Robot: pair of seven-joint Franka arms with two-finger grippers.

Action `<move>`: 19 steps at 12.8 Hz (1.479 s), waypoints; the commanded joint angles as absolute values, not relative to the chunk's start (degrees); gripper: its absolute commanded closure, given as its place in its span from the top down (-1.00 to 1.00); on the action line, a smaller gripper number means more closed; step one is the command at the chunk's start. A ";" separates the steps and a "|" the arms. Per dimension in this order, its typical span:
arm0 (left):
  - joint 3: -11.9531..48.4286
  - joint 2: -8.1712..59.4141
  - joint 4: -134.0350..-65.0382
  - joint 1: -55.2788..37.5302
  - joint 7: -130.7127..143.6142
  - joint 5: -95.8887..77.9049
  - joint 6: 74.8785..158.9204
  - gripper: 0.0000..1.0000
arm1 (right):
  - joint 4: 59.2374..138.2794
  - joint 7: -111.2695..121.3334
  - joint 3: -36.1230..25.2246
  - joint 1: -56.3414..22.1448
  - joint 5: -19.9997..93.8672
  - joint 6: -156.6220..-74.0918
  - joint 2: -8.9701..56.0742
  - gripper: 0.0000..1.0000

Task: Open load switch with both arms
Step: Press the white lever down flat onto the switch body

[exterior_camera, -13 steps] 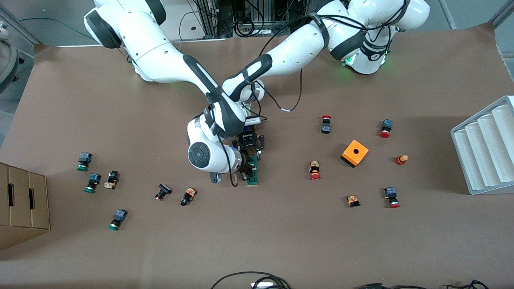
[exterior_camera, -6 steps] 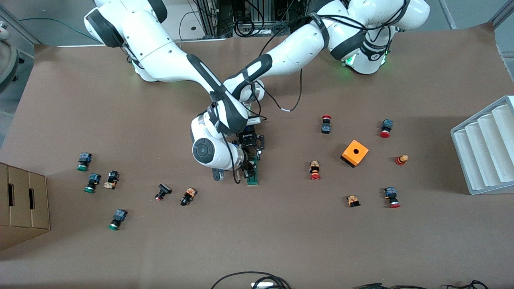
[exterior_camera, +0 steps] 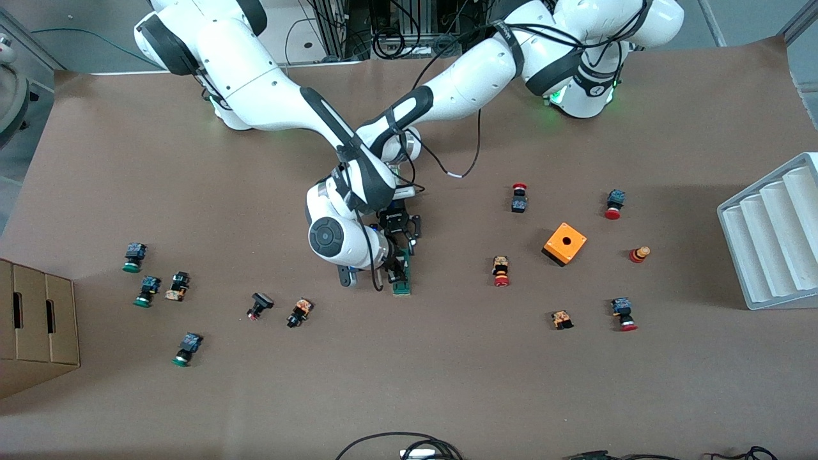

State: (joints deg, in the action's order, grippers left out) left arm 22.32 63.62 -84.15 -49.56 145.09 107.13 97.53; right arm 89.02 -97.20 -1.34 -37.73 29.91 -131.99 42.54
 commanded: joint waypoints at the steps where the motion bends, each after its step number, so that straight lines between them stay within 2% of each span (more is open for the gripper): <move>1: 22.41 63.90 -83.94 -49.66 144.49 106.61 97.38 0.17 | 91.14 -97.03 -1.05 -37.79 28.56 -132.63 41.40 -0.63; 4: 22.41 63.90 -83.85 -49.66 144.49 106.61 97.47 0.17 | 90.97 -96.94 -1.05 -37.71 28.48 -132.63 40.87 -0.63; 6: 22.41 63.90 -83.94 -49.66 144.49 106.52 97.47 0.17 | 90.79 -97.12 -1.05 -37.71 28.48 -132.63 40.43 -0.70; 7: 22.41 63.90 -83.94 -49.66 144.49 106.52 97.47 0.17 | 90.79 -97.12 -1.05 -37.71 28.48 -132.63 40.34 -0.81; 10: 22.33 63.90 -83.85 -49.66 144.49 106.52 97.56 0.17 | 90.88 -97.03 -1.05 -37.79 28.48 -132.63 40.34 -0.91; 11: 22.32 63.90 -83.85 -49.66 144.49 106.52 97.56 0.17 | 90.97 -97.03 -1.05 -37.79 28.39 -132.63 40.34 -1.00; 19: 22.33 63.90 -83.85 -49.66 144.49 106.52 97.56 0.17 | 90.79 -96.50 -1.14 -37.62 27.95 -132.63 39.99 -1.00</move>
